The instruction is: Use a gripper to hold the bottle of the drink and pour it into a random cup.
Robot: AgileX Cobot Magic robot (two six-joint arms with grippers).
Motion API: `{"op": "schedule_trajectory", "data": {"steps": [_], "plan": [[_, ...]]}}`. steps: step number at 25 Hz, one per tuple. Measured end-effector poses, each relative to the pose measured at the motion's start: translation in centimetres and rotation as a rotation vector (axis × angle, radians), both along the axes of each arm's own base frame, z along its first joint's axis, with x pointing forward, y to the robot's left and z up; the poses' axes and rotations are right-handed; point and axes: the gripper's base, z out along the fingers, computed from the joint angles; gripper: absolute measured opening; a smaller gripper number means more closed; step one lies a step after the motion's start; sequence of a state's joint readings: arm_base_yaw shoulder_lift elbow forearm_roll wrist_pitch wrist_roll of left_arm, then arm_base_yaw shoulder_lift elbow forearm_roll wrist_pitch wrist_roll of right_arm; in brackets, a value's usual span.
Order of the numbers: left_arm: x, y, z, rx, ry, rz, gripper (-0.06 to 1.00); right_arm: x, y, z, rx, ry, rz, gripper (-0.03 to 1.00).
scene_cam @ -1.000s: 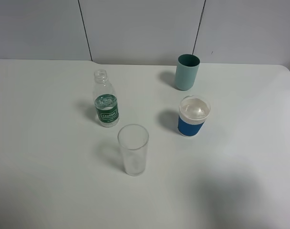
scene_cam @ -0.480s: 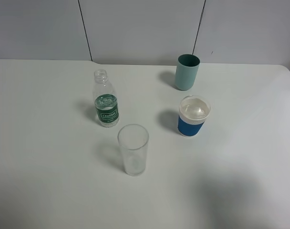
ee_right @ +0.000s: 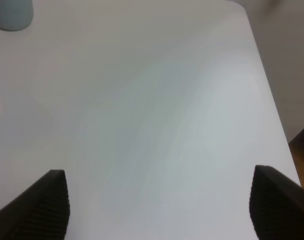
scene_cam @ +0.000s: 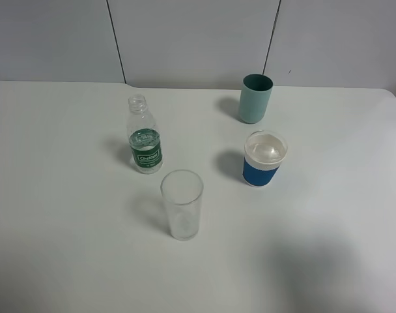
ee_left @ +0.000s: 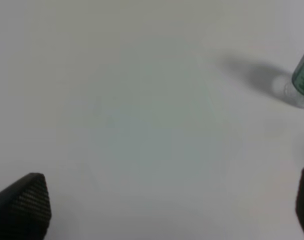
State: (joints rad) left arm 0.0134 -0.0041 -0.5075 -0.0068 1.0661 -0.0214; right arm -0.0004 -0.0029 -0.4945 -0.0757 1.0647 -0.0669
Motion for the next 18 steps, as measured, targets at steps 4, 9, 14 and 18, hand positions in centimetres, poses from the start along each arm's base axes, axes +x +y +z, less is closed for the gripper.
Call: {"op": "schedule_trajectory", "data": {"steps": [4, 9, 14, 18], "plan": [[0.0, 0.0, 0.0, 0.0, 0.0, 0.0, 0.99, 0.0, 0.0, 0.0, 0.0, 0.0, 0.0, 0.74], [0.0, 0.0, 0.0, 0.0, 0.0, 0.0, 0.99, 0.0, 0.0, 0.0, 0.0, 0.0, 0.0, 0.74], [0.0, 0.0, 0.0, 0.0, 0.0, 0.0, 0.99, 0.0, 0.0, 0.0, 0.0, 0.0, 0.0, 0.74], [0.0, 0.0, 0.0, 0.0, 0.0, 0.0, 0.99, 0.0, 0.0, 0.0, 0.0, 0.0, 0.0, 0.74]]}}
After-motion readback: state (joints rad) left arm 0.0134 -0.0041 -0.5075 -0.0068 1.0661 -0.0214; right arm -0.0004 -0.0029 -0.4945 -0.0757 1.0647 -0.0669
